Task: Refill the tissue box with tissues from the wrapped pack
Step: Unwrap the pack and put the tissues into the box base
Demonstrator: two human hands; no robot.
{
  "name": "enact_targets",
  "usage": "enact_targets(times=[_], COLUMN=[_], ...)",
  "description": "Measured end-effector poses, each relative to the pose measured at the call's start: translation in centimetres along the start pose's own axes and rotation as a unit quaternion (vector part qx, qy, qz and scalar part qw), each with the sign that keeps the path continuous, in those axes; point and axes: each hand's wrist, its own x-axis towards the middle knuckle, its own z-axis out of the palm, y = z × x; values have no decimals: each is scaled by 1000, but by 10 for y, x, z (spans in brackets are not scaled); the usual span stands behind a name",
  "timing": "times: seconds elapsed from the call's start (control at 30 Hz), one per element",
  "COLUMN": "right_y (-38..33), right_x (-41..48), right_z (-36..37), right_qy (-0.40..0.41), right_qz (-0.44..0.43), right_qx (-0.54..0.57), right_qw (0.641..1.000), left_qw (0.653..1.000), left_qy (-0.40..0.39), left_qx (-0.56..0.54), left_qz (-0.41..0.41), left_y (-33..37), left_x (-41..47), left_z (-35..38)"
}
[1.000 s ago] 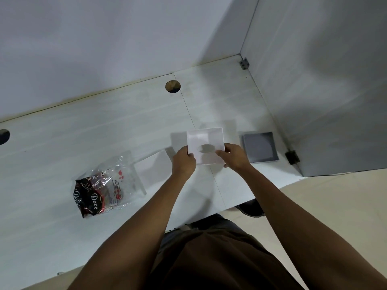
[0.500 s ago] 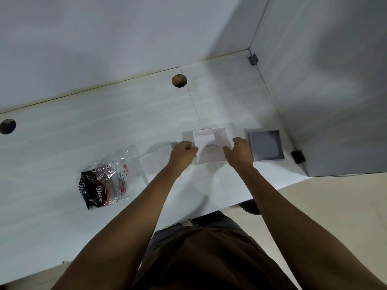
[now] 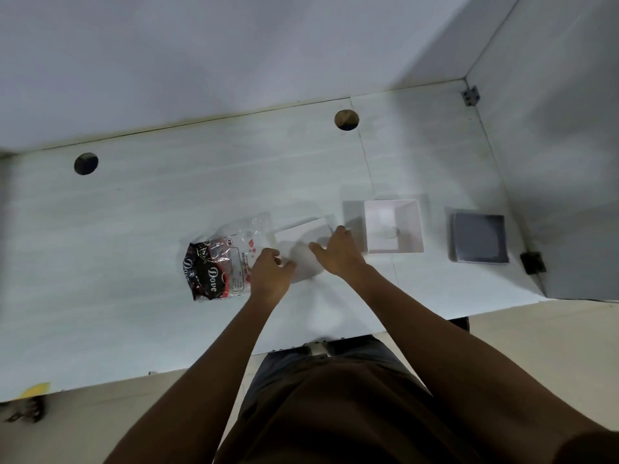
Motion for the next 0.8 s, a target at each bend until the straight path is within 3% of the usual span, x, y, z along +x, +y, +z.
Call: enact_targets(times=[0.13,0.3,0.43,0.63,0.8], right_y=[-7,-11,-12,-11,-4], right_x=[15,23,24,23,24], right_z=[12,21,23,24,17], right_qy=[10,-6,-9,4,-42], right_qz=[37,101,117,120,104], right_qx=[-52,21,9,214,257], right_qw=[998,995,993,969,960], left_qw=[1000,999,999,999,999], left_qy=[-21,-28,-26,-28,-36], left_qx=[20,41,47,29,33], left_qz=[-7,5,2,9,17], left_y=[0,-4,-5,-7,-9], left_x=[8,14,16,18,21], left_z=[5,8,6,6,2])
